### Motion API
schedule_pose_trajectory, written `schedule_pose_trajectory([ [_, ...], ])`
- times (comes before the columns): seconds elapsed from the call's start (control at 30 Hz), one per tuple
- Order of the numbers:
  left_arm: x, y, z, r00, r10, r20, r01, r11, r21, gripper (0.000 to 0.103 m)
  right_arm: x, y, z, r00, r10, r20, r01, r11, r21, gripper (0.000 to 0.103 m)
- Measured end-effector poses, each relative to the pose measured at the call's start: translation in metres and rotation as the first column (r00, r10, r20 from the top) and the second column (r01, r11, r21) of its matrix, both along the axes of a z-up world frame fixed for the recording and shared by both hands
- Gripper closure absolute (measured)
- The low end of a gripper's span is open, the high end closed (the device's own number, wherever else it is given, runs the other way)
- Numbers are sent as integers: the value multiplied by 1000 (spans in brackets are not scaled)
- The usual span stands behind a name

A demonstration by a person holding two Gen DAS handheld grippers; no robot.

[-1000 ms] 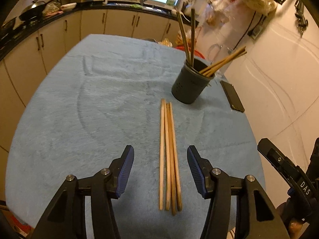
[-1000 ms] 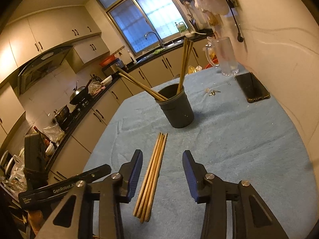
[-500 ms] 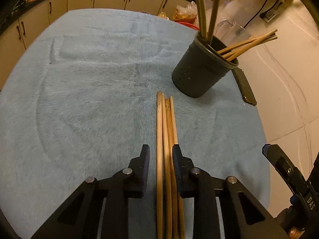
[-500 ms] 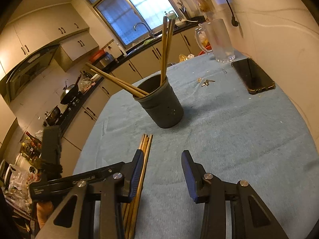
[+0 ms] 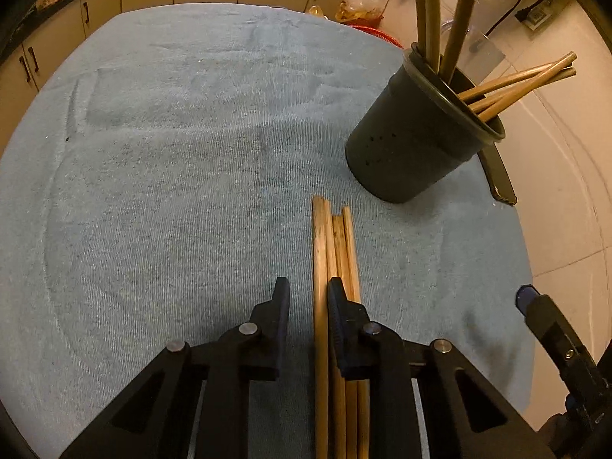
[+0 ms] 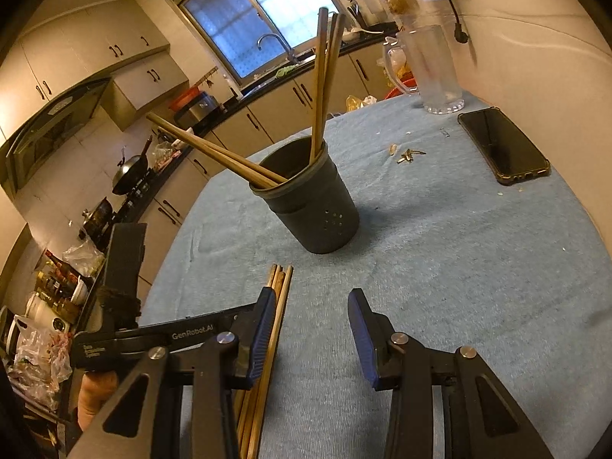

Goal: Organize utensils
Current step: 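Close the left tool on a chopstick while the right tool grasps another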

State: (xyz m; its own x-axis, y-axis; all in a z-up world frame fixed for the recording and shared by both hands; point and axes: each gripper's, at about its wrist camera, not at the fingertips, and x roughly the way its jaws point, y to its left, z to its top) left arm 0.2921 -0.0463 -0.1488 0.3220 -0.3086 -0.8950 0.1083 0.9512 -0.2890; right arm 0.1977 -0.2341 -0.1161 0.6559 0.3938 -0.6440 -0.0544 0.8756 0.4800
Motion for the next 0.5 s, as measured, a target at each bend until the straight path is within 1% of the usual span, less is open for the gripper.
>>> schedule_pose_trajectory([
  [0.17,6,-2,0,1000,-12,-10,12,1000,-8,82,24,5,-7,997,35,-64,-34,999,18,62],
  [0.27,10,-3,-1,1000,-23,-7,23,1000,-6,82,35,6,-9,996,33,-86,-30,999,29,63],
  [0.37,16,-6,-2,999,-37,-7,37,999,-9,82,43,9,-8,995,27,-97,-26,1000,15,63],
  [0.43,21,-6,-2,999,-45,-14,45,999,1,87,47,12,-8,994,26,-103,-25,1000,8,63],
  [0.5,22,1,-1,998,-32,-46,31,999,-22,89,50,14,-8,994,18,-112,-18,1000,-1,63],
])
